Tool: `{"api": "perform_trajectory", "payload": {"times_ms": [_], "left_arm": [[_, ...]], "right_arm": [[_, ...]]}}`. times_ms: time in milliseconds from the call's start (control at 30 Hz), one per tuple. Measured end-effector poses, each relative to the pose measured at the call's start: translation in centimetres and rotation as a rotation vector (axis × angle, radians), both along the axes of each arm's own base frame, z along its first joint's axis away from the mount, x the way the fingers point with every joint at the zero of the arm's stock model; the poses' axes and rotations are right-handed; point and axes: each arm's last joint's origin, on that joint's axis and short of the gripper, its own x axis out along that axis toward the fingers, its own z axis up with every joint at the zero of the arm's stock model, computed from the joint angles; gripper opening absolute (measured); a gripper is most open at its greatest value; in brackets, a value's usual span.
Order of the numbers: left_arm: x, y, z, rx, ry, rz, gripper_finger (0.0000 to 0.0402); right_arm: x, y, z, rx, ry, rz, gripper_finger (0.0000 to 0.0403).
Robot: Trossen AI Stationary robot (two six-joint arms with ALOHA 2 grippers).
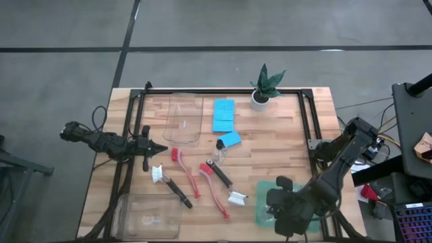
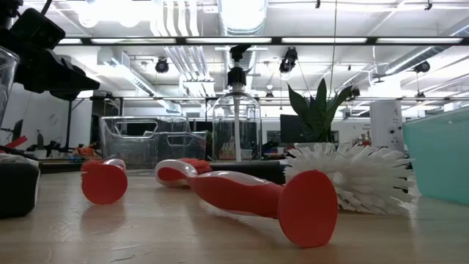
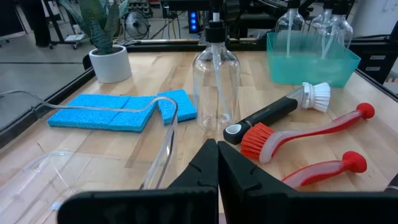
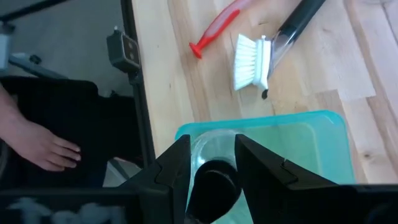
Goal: Pick & Place Kitchen Sink Supplies
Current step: Put the sprayer bottle into the green bin
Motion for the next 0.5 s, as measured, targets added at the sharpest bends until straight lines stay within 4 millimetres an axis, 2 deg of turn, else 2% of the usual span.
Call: {"api": "perform_trajectory", "payload": {"times_ms": [133, 267, 500], "left_arm": [[0.0, 0.0, 0.0, 0.0, 0.0, 0.001, 0.0], [0.0, 0.0, 0.0, 0.0, 0.0, 0.001, 0.0], [0.0, 0.0, 0.0, 0.0, 0.0, 0.0, 0.0]], "right_arm": [[0.3, -0.8, 0.5, -0.005, -0.028, -0.03, 0.0123], [1.3, -2.0, 0.6, -0.035, -0.057, -0.086, 0.0135], [4.7, -5.7, 0.9, -0.074, -0.113, -0.188, 0.0207]]}}
